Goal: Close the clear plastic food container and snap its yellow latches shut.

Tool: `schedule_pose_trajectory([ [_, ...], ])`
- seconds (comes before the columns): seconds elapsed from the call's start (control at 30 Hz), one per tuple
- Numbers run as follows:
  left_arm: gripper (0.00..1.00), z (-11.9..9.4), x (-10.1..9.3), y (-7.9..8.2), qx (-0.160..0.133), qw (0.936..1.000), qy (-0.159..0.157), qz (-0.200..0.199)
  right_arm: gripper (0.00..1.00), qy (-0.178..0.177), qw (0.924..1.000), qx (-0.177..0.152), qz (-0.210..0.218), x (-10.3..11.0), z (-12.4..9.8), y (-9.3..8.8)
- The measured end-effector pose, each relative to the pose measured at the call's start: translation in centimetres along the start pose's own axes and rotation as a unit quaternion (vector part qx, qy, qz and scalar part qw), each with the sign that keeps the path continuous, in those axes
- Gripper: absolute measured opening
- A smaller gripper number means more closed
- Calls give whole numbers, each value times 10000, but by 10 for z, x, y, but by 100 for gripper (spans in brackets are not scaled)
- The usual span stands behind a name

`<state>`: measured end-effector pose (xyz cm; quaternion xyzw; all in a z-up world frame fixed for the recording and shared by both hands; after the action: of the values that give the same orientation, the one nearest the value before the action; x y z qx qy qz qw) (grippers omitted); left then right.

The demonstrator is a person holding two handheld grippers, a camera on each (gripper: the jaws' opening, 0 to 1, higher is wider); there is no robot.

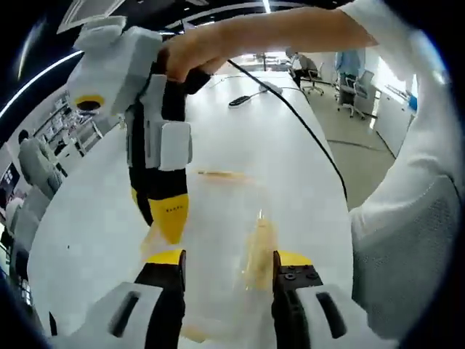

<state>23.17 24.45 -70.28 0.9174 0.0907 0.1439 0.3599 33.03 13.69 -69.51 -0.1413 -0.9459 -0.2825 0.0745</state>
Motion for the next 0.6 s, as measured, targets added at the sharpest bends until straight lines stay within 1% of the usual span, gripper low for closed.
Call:
schedule_pose_trajectory([
  [0.03,40,1,0,0,26,9999,75,104,32,55,10000,37,-51,1,1,2],
  [0.07,39,1,2,1,35,9994,163,297,31,114,9999,47,-23,1,0,4],
  [0.1,39,1,-2,0,59,9997,102,207,31,101,9998,162,-94,0,1,6],
  [0.13,39,2,-2,0,59,9994,134,320,31,130,9996,205,-139,0,1,7],
  [0.17,40,2,-3,0,95,9988,160,447,31,152,9995,258,-124,0,2,8],
  [0.23,40,3,-5,0,138,9961,253,832,31,231,9987,429,-124,-2,3,10],
  [0.27,40,3,-7,-1,140,9976,240,633,31,259,9983,501,-134,-2,4,12],
  [0.33,41,4,-8,-2,149,9965,316,761,31,356,9975,596,-138,-5,5,13],
  [0.4,41,5,-9,-2,158,9963,367,764,31,496,9961,724,21,-9,7,14],
  [0.43,40,5,-10,-2,171,9959,397,792,31,504,9958,765,50,-9,7,15],
  [0.5,40,6,-10,-3,173,9955,439,827,30,494,9951,850,-57,-8,8,17],
  [0.6,40,7,-11,-4,163,9952,502,825,30,460,9945,943,-31,-8,8,18],
])
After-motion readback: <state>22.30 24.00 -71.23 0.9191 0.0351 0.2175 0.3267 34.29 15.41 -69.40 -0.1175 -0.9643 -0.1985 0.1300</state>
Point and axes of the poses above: the point that each gripper's makers call its tool centre point, and the gripper's own axes: z roughly forward along the fingers, x roughly to its left, y roughly out of its top, the point moved 10 cm from there along -z, roughly backward along the fingers, and after that the axes turned 3 degrees about -z, right-handed, at the moved point
